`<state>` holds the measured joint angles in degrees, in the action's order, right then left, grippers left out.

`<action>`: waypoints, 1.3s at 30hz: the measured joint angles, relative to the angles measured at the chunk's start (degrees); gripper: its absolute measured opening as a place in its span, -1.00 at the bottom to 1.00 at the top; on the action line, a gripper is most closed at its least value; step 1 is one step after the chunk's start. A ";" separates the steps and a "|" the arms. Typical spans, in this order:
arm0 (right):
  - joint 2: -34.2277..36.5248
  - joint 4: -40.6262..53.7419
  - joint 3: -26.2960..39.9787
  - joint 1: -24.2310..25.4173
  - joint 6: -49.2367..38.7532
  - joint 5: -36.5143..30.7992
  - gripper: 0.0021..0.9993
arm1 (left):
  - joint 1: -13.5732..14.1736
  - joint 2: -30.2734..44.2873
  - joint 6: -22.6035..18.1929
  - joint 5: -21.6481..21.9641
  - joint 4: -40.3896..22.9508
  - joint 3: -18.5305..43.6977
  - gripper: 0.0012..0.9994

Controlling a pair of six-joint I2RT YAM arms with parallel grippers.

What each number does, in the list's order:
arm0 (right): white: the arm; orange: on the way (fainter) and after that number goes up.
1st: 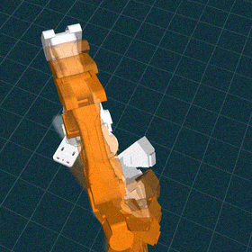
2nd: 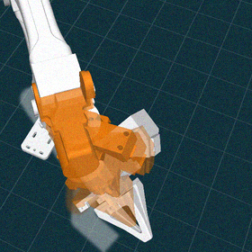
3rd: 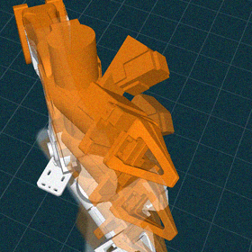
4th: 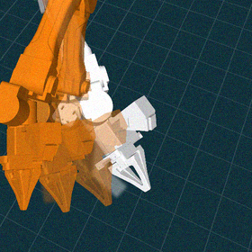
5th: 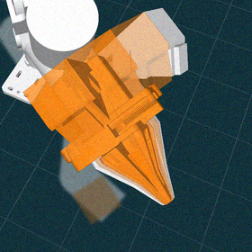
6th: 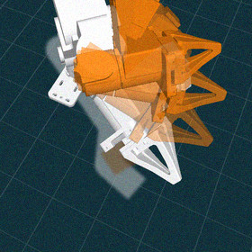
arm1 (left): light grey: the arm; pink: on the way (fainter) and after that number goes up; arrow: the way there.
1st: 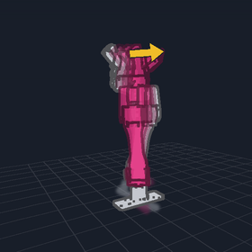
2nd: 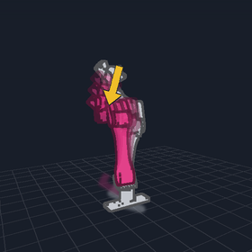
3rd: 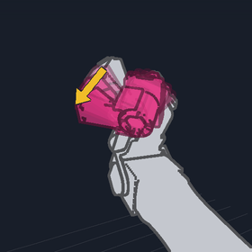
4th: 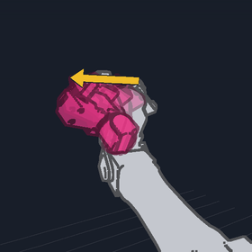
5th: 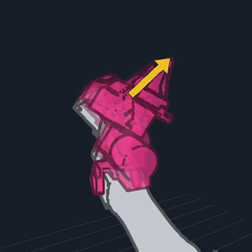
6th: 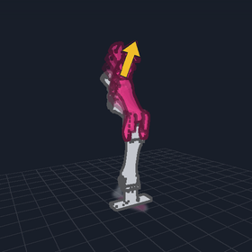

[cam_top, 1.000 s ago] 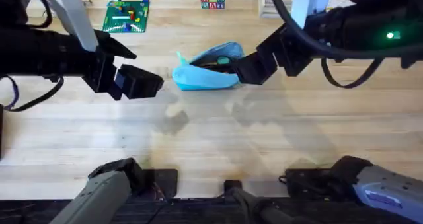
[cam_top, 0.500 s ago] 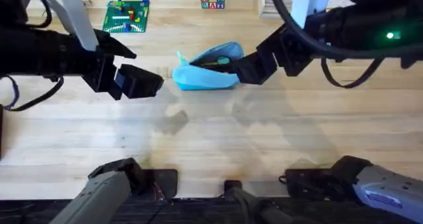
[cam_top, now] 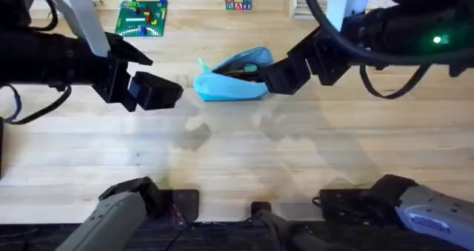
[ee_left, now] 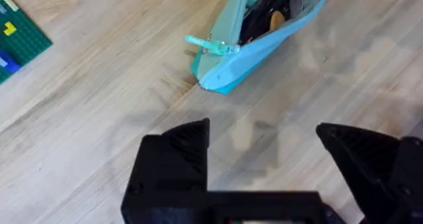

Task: Unzip the bag, pick up the pens from the table one at a time and place them inside, then zip the bag closed.

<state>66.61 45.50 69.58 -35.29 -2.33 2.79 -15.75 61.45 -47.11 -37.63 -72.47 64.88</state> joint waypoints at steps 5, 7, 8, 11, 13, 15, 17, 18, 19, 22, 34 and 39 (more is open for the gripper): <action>0.00 0.00 0.00 0.00 0.04 0.00 1.00 | 0.00 -0.01 0.00 0.00 0.00 0.00 0.99; 0.00 0.02 0.00 0.00 0.04 0.00 1.00 | 0.00 -0.01 -0.02 0.00 0.00 0.00 0.99; 0.00 0.00 0.00 0.00 0.04 0.00 0.99 | 0.00 0.00 -0.02 0.00 0.00 0.00 0.99; 0.00 0.00 0.00 0.00 0.07 0.00 0.99 | 0.00 -0.02 -0.09 0.00 0.00 0.00 0.99; 0.00 0.00 0.00 0.00 0.20 0.00 1.00 | 0.00 0.00 -0.11 0.00 0.01 0.00 0.99; 0.00 0.00 0.00 0.00 0.24 0.00 1.00 | 0.00 0.00 -0.29 0.00 0.01 0.00 0.99; 0.00 0.00 0.00 0.00 0.24 0.00 1.00 | 0.00 -0.02 -0.52 0.00 0.02 0.00 0.99; 0.00 0.00 0.00 0.00 0.24 0.00 1.00 | 0.00 0.00 -0.60 0.00 0.02 0.00 0.99; 0.00 0.00 0.00 0.00 0.24 0.00 1.00 | 0.00 -0.01 -0.70 0.00 0.02 0.00 0.99; 0.00 0.00 0.00 0.00 0.24 0.00 1.00 | 0.00 -0.02 -0.95 0.00 0.09 0.00 0.99; 0.00 -0.29 0.00 0.00 0.24 0.00 1.00 | -2.85 0.00 -4.45 -0.57 1.22 0.00 0.98; 0.00 -0.52 0.00 0.00 0.26 0.00 1.00 | -6.88 -0.02 -8.51 -5.12 1.27 0.00 0.98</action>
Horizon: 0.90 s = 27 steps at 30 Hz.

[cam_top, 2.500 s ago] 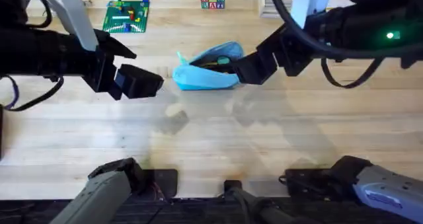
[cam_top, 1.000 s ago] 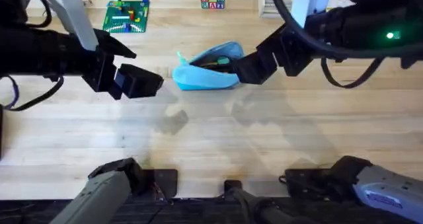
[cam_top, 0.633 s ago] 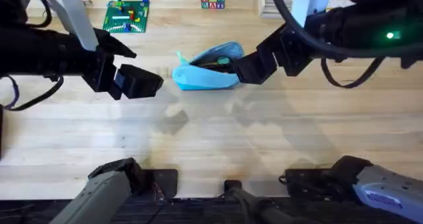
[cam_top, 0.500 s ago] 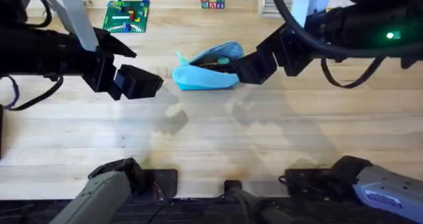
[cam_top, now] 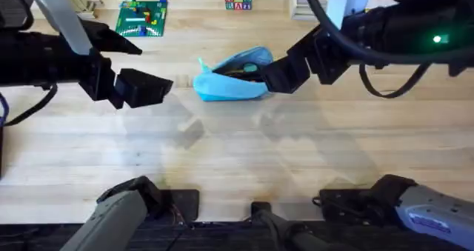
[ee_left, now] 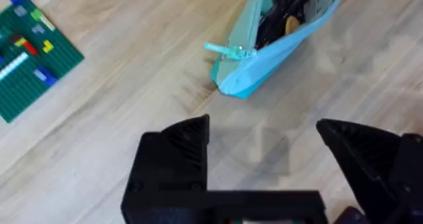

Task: Unzip the bag, pick up the pens from the table one at a time and place them inside, then zip the bag closed.

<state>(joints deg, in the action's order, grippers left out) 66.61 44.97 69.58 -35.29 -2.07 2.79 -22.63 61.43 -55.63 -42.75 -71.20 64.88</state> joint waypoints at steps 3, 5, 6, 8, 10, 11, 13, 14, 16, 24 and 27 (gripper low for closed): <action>0.00 -0.04 0.00 0.00 0.00 0.02 0.99 | -1.76 0.04 -2.19 -2.18 0.02 0.00 0.98; 0.01 -0.15 0.00 0.00 -0.02 0.00 1.00 | -2.77 0.49 -3.66 -3.20 -0.02 0.00 0.98; 0.00 -0.30 0.00 0.00 -0.02 0.00 1.00 | -3.18 0.94 -4.31 -3.58 -0.06 0.00 0.98; 0.00 -0.55 0.00 0.00 -0.02 0.00 1.00 | -3.96 2.51 -5.74 -4.35 -0.18 0.00 0.99; 0.00 -0.91 0.00 0.00 -0.02 0.00 1.00 | -4.74 4.62 -7.52 -5.33 -0.58 0.00 0.98; 0.00 -1.04 0.00 0.00 0.00 0.00 1.00 | -5.09 5.60 -8.47 -5.83 -0.95 0.00 0.98; 0.00 -1.18 0.00 0.00 -0.02 0.00 1.00 | -5.81 7.84 -10.72 -6.99 -1.74 0.00 0.98; 0.00 -1.18 0.00 0.00 -0.02 0.00 1.00 | -6.14 8.95 -11.89 -7.41 -1.91 0.00 0.98; 0.00 -1.18 0.00 0.00 -0.02 0.00 1.00 | -6.58 10.85 -13.91 -7.98 -2.27 0.00 0.98; 0.00 -1.27 0.00 0.00 -0.02 0.00 0.99 | -8.01 17.69 -23.71 -10.01 -4.18 0.00 0.98; 0.00 -1.44 0.00 0.00 0.00 0.00 1.00 | -8.86 19.24 -26.98 -10.75 -4.24 0.00 0.98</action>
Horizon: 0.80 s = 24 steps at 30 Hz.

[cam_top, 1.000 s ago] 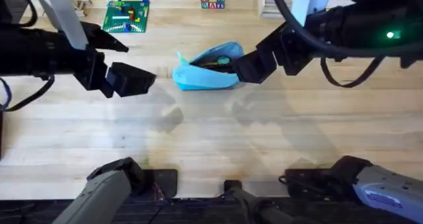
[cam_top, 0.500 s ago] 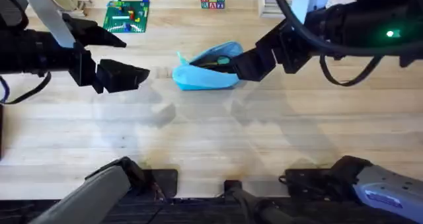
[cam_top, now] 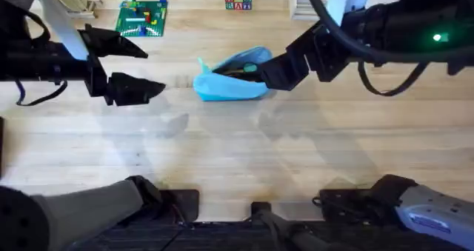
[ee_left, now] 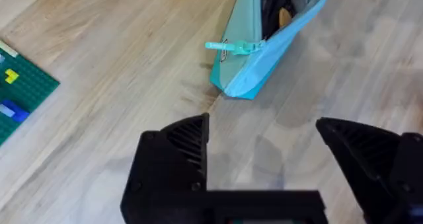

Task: Unzip the bag, pick up the pens from the table one at a time and place them inside, then zip the bag closed.

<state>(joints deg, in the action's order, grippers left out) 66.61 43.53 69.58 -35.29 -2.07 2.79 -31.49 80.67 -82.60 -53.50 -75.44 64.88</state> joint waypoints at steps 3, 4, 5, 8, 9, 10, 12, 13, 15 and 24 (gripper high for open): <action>0.00 -0.70 0.00 0.00 0.01 0.00 1.00 | -1.29 2.42 -3.94 -1.97 0.25 0.00 0.99; 0.00 -1.06 0.00 0.00 0.23 0.00 1.00 | -1.35 2.83 -4.33 -2.31 0.45 0.00 0.99; 0.00 -1.46 0.00 0.00 0.38 0.00 1.00 | -1.35 3.18 -4.60 -2.50 0.68 0.00 0.99; 0.00 -2.18 0.00 0.00 0.81 0.00 1.00 | -1.35 4.09 -5.36 -2.91 1.04 0.00 0.99; 0.00 -2.38 0.00 0.00 0.87 0.00 1.00 | -1.35 4.26 -5.49 -2.92 1.07 0.00 0.99; 0.00 -2.45 0.00 0.00 0.96 0.00 1.00 | -1.35 4.38 -5.57 -2.91 1.07 0.00 0.99; 0.00 -2.52 0.00 0.00 1.06 0.00 0.99 | -1.35 4.45 -5.74 -2.87 1.07 0.00 0.99; 0.00 -2.53 0.00 0.00 1.07 0.00 1.00 | -1.35 4.45 -5.77 -2.88 1.09 0.00 0.99; 0.00 -2.57 0.00 0.00 1.10 0.00 1.00 | -1.35 4.45 -5.81 -2.88 1.42 0.00 0.99; 0.00 -2.58 0.00 0.00 1.45 0.00 0.99 | -1.35 4.45 -17.30 -2.36 -4.42 0.00 0.98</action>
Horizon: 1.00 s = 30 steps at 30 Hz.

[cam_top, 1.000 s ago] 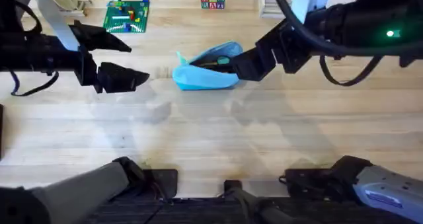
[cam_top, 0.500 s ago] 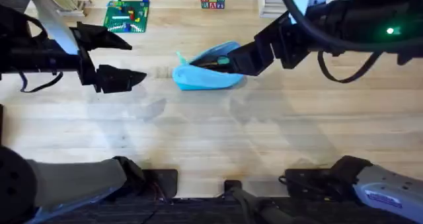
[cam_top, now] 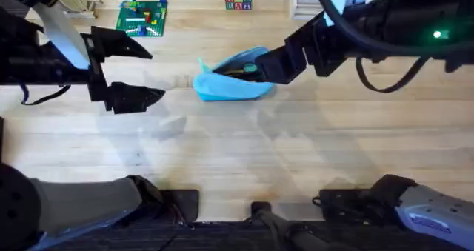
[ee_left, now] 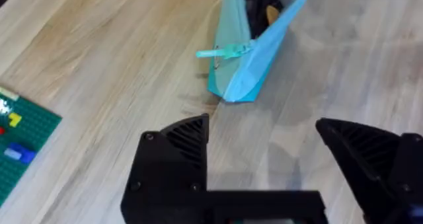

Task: Unzip the bag, pick up the pens from the table one at a time and place them inside, then zip the bag closed.

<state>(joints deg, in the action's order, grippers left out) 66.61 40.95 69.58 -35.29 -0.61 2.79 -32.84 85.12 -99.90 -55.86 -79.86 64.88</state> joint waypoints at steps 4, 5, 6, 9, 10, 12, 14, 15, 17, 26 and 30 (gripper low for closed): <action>0.00 0.10 0.00 0.00 0.39 0.00 1.00 | 0.00 1.04 -5.46 0.33 -1.84 0.02 0.98; 0.01 0.38 0.00 0.00 0.47 0.00 0.99 | 0.00 1.73 -6.38 0.55 -2.00 0.02 0.99; 0.08 0.83 0.02 0.00 0.61 0.00 1.00 | 0.00 2.48 -7.03 0.72 -2.01 0.02 0.99; 1.54 2.80 1.28 0.00 0.71 0.01 1.00 | 0.00 4.56 -8.31 1.47 -1.94 0.02 0.99; 2.48 3.26 2.15 0.00 0.73 0.00 1.00 | 0.00 5.06 -8.61 1.64 -1.72 0.02 0.99; 4.31 4.36 4.21 0.00 0.84 0.00 1.00 | 0.00 5.66 -8.99 1.87 -1.14 0.02 0.99; 6.06 5.52 6.54 0.00 0.86 0.00 1.00 | 0.00 6.04 -9.27 2.29 -0.54 0.02 0.99; 6.93 6.19 7.80 0.00 0.86 0.00 1.00 | 0.00 6.18 -9.36 2.62 -0.44 0.02 0.99; 8.47 7.31 10.02 0.00 0.86 0.00 1.00 | 0.00 6.50 -9.48 3.11 -0.39 0.04 0.99; 15.35 8.81 17.07 -1.90 0.89 0.00 1.00 | 0.00 7.08 -9.68 4.33 -0.02 0.07 0.99; 18.51 8.81 19.57 -3.68 0.86 0.00 1.00 | 0.00 7.08 -9.68 4.50 0.00 0.07 0.99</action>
<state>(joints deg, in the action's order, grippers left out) 85.12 49.76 89.15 -38.97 0.25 2.79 -32.84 92.20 -109.58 -51.35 -79.86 64.95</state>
